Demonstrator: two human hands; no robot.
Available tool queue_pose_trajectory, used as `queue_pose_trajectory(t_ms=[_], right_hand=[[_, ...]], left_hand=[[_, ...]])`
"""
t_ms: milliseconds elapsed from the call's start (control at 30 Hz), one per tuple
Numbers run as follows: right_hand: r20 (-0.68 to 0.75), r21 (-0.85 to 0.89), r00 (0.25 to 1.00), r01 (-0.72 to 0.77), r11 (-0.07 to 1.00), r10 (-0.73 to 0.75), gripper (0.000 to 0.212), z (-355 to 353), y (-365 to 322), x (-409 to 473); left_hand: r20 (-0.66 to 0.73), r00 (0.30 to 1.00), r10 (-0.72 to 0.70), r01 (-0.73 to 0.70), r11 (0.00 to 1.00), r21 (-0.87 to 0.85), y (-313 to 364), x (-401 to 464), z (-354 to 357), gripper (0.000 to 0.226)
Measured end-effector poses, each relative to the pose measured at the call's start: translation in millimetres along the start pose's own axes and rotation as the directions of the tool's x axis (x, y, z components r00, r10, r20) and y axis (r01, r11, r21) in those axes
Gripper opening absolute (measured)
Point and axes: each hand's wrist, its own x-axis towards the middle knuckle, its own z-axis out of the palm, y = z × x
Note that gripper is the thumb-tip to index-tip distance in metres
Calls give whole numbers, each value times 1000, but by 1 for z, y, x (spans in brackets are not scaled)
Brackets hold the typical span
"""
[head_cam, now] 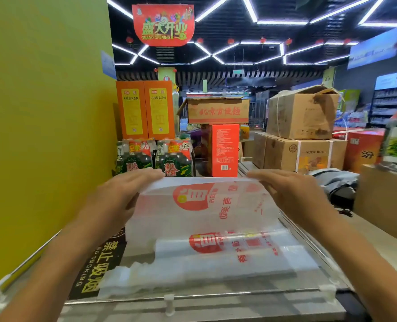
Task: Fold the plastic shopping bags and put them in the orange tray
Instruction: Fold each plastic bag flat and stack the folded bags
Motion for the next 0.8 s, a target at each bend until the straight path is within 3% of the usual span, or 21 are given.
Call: queue_pose_trajectory(t_ms=[133, 300, 500, 600, 733, 800], right_hand=[[-143, -22, 983, 109, 994, -111, 47, -33, 5, 19], [-143, -47, 980, 132, 990, -137, 42, -28, 25, 38], [43, -11, 999, 32, 999, -32, 26, 39, 48, 28], [158, 13, 987, -25, 1000, 23, 33, 72, 47, 8], [374, 17, 921, -127, 992, 112, 43, 109, 47, -24], [493, 14, 864, -121, 993, 99, 48, 127, 50, -45]], left_hand=[[-107, 989, 103, -102, 995, 9, 3, 19, -31, 75], [-40, 996, 81, -80, 996, 30, -11, 48, -30, 79], [225, 972, -73, 99, 990, -105, -38, 57, 32, 70], [320, 946, -61, 114, 982, -150, -55, 47, 72, 65], [386, 922, -41, 111, 981, -161, -68, 24, 117, 70], [497, 865, -74, 135, 987, -89, -76, 8, 140, 74]])
